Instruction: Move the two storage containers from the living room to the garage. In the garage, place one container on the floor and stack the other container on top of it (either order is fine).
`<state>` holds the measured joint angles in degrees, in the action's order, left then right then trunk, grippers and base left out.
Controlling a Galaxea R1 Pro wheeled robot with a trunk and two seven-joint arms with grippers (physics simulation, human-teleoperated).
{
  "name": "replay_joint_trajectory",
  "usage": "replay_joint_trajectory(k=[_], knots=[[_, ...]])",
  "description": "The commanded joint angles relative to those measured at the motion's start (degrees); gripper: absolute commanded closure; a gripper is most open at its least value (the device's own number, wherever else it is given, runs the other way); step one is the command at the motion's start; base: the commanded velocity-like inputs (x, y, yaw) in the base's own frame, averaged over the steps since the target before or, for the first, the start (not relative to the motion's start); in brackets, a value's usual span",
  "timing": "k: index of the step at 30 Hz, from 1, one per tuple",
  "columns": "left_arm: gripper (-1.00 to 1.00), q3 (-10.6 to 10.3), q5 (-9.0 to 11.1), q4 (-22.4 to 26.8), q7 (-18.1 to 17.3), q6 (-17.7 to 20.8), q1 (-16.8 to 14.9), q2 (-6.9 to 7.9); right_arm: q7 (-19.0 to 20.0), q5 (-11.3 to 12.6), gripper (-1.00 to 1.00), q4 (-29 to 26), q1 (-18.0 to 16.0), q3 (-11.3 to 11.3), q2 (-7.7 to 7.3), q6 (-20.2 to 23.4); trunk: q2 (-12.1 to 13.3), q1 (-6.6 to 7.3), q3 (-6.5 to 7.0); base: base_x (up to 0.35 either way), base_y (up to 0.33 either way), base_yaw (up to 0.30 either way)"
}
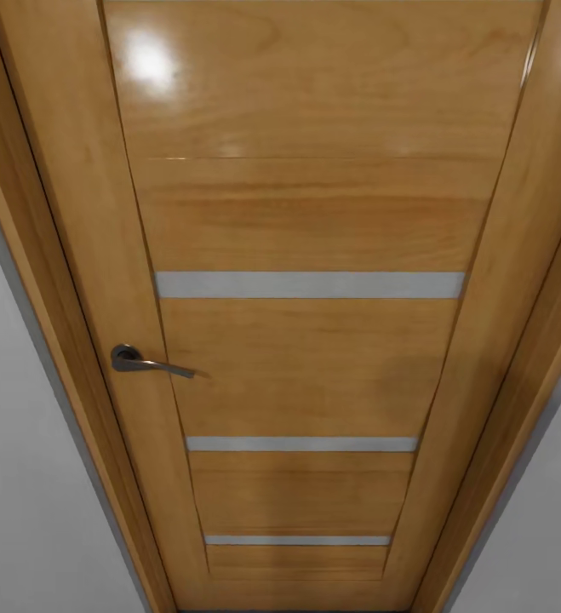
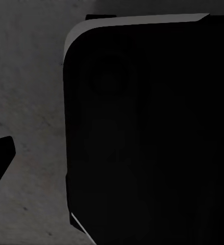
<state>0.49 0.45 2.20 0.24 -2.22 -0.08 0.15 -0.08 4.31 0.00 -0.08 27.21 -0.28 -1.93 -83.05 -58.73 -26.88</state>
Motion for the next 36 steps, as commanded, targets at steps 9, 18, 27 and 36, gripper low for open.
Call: replay_joint_trajectory(k=[9, 18, 27, 36], knots=[[-1.0, 0.0, 0.1, 0.0, 0.1, -0.2, 0.0, 0.01, 0.0, 0.4, -1.0, 0.0, 0.0, 0.5, 0.33, -0.2, 0.0, 0.0, -0.05, 0.0, 0.0, 0.0], [-1.0, 0.0, 0.1, 0.0, 0.1, -0.2, 0.0, 0.02, 0.0, 0.4, -1.0, 0.0, 0.0, 0.5, 0.22, -0.2, 0.0, 0.0, -0.05, 0.0, 0.0, 0.0], [-1.0, 0.0, 0.1, 0.0, 0.1, -0.2, 0.0, 0.02, 0.0, 0.4, -1.0, 0.0, 0.0, 0.5, 0.23, -0.2, 0.0, 0.0, -0.05, 0.0, 0.0, 0.0], [-1.0, 0.0, 0.1, 0.0, 0.1, -0.3, 0.0, 0.02, 0.0, 0.8, -1.0, -0.1, 0.0, 0.5, 0.47, -0.6, 0.0, 0.0, -0.05, 0.0, 0.0, 0.0]])
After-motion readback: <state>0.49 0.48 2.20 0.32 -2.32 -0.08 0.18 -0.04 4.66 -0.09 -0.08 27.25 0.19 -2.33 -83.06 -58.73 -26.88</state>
